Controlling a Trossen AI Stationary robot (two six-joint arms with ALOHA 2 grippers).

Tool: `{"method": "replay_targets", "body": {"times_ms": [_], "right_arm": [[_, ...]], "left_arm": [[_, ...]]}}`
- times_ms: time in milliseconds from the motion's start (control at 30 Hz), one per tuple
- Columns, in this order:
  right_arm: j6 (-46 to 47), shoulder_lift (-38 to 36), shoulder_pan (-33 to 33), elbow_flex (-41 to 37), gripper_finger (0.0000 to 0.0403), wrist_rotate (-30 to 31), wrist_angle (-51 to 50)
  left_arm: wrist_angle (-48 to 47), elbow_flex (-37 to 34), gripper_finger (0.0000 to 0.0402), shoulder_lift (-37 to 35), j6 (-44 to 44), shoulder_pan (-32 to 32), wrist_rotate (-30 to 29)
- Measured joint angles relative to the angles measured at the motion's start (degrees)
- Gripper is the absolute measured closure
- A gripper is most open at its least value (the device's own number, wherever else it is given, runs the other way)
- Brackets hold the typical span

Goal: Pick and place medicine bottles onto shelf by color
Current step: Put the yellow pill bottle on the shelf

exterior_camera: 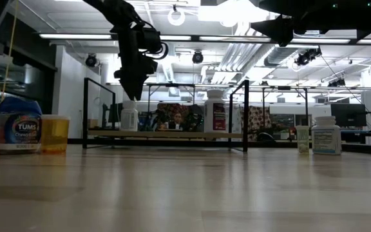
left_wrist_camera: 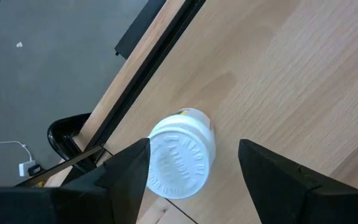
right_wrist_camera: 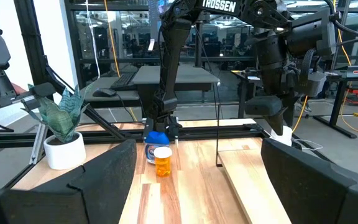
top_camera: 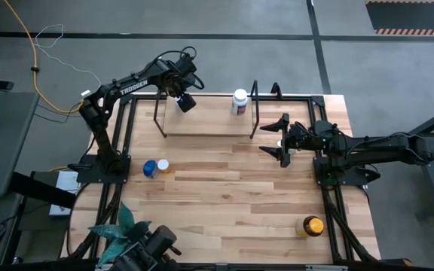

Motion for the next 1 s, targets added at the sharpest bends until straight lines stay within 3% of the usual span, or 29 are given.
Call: {"method": "replay_targets", "body": {"times_ms": [233, 700, 867, 1000], "right_arm": [[0.0, 0.0, 0.0, 0.0, 0.0066, 0.0, 0.0], [0.0, 0.0, 0.0, 0.0, 0.0066, 0.0, 0.0], [0.0, 0.0, 0.0, 0.0, 0.0066, 0.0, 0.0], [0.0, 0.0, 0.0, 0.0, 0.0066, 0.0, 0.0]], "left_arm": [[0.3, 0.7, 0.0165, 0.0, -1.5, 0.3, 0.0], [3.1, 15.4, 0.0165, -3.1, -5.8, -2.3, 0.5], [10.5, 11.5, 0.0165, -8.7, -5.5, -6.8, 9.2], [22.2, 1.9, 0.0165, -15.6, -5.8, -12.6, 14.6]]}}
